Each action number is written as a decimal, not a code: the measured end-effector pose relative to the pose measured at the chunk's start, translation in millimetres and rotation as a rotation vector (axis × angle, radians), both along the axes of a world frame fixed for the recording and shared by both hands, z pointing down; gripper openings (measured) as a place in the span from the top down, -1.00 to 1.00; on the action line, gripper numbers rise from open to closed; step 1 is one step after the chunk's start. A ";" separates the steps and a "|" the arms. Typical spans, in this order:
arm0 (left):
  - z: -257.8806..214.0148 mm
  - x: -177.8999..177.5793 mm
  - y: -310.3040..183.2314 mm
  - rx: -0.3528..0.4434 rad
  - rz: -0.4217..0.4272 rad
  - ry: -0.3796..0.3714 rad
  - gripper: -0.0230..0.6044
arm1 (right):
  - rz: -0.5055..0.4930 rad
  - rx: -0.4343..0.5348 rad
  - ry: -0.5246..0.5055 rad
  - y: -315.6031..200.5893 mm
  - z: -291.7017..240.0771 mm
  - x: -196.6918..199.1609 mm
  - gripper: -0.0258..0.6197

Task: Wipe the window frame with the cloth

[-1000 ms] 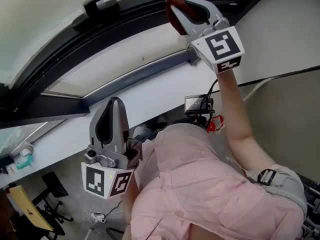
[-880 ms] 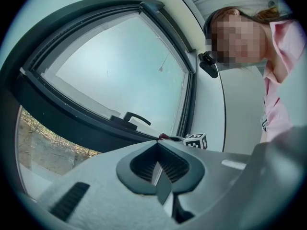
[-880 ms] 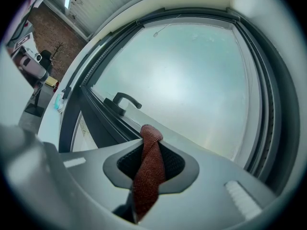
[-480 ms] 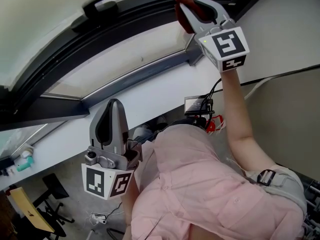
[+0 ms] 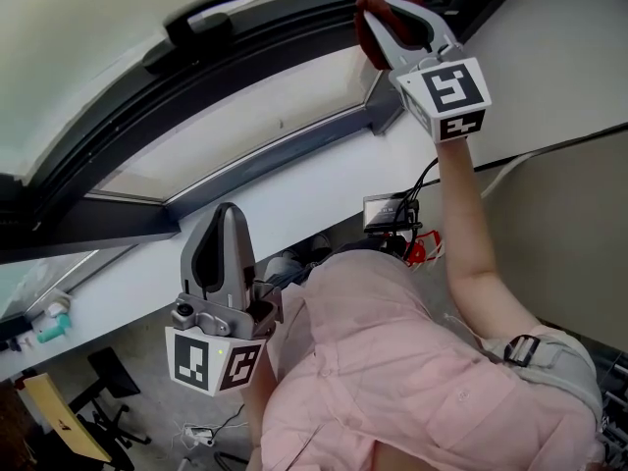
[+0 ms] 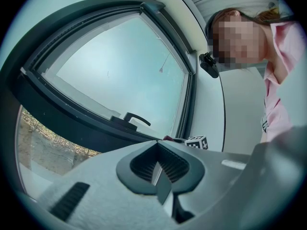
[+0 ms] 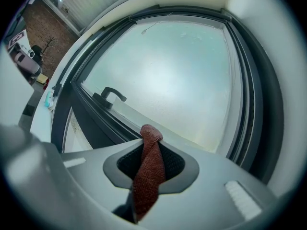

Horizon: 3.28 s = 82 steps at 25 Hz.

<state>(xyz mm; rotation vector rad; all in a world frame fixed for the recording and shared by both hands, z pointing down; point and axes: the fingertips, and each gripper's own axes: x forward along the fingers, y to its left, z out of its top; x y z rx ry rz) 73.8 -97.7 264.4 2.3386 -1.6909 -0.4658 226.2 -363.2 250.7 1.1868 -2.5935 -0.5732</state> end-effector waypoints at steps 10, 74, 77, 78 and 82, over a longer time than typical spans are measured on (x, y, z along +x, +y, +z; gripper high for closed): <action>-1.9 -0.5 1.9 0.006 -0.003 0.001 0.94 | 0.047 -0.007 -0.014 -8.8 0.7 16.9 0.71; -6.5 8.8 -5.0 0.005 -0.011 -0.006 0.94 | 0.110 -0.033 -0.101 -30.9 -0.9 63.3 0.70; -6.9 8.9 -5.2 0.007 -0.014 0.000 0.94 | 0.107 -0.034 -0.101 -30.8 -0.9 63.5 0.70; -7.2 9.1 -5.2 0.008 -0.015 0.001 0.94 | 0.106 -0.034 -0.100 -30.8 -0.9 63.4 0.70; -7.4 9.8 -5.8 0.009 -0.014 0.003 0.94 | 0.116 -0.032 -0.097 -32.1 -1.2 65.2 0.70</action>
